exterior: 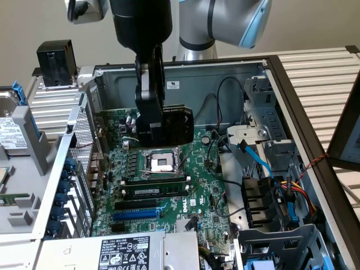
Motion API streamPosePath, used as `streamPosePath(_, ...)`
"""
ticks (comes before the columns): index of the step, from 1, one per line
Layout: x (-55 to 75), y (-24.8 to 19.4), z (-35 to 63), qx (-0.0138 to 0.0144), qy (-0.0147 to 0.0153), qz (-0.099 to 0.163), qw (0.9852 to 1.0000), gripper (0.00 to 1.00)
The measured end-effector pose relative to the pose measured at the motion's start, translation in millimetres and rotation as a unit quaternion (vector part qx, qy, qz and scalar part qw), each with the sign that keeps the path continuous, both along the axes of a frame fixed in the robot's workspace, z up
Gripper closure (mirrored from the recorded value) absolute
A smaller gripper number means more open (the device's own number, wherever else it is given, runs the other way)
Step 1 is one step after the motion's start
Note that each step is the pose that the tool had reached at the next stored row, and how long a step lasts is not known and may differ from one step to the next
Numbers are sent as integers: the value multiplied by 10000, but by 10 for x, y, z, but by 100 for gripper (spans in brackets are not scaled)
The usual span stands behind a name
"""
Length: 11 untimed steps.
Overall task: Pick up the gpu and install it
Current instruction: 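Insert the gpu into the slot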
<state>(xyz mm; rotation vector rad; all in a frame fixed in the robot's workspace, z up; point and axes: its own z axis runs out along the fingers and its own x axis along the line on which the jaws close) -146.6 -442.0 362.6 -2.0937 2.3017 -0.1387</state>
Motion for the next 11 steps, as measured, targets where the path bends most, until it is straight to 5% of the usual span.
streamPosePath(11,-175,-6,-86,3,-39,26,10000,72)
